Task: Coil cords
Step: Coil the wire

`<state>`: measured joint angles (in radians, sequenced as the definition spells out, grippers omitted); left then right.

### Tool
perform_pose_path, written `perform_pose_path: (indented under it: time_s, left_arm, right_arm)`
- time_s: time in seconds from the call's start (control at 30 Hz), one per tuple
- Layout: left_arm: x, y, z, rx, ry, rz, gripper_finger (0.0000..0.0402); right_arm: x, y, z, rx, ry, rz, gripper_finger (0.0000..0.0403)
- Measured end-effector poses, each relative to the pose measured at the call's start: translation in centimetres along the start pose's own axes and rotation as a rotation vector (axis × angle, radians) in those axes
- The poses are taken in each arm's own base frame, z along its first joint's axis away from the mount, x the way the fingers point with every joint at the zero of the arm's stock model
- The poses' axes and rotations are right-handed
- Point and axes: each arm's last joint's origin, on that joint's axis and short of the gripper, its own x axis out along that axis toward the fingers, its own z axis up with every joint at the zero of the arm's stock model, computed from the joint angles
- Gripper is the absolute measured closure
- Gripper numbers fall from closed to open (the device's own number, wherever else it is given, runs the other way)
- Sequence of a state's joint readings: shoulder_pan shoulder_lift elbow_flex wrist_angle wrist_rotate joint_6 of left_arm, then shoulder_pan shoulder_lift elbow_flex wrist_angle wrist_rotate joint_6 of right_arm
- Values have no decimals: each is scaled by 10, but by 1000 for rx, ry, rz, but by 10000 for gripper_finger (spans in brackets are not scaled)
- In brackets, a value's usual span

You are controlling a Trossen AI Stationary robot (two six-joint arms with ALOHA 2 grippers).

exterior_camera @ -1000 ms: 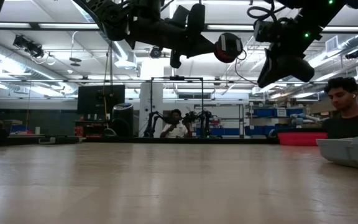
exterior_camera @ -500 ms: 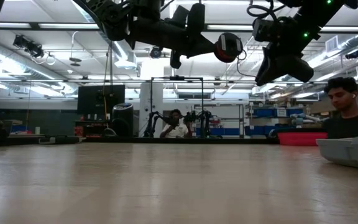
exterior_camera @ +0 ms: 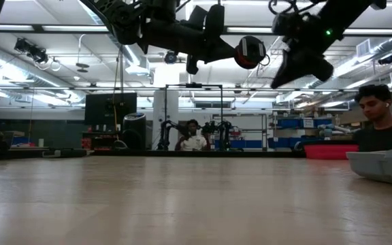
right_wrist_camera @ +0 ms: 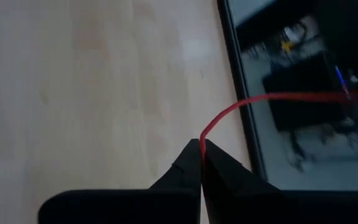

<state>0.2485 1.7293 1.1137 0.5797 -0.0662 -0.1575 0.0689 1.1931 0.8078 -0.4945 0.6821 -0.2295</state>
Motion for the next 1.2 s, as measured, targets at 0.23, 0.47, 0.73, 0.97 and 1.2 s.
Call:
perform_pose_path:
  time_s: [0.23, 0.47, 0.73, 0.97, 1.2]
  left_arm:
    - [0, 0, 1, -5, -10, 13, 402]
    - [0, 1, 2, -9, -20, 27, 402]
    - [0, 1, 2, -4, -19, 34, 402]
    - [0, 1, -1, 55, 10, 36, 402]
    - [0, 1, -2, 65, 15, 36, 402]
  right_arm:
    - [1, -7, 17, 84, -155, 1, 402]
    - [1, -15, 29, 135, -292, 3, 402]
    - [1, -24, 37, 159, -376, -18, 403]
    - [-4, -39, 47, 192, -416, -36, 403]
    - [-8, -54, 57, 232, -509, -67, 403]
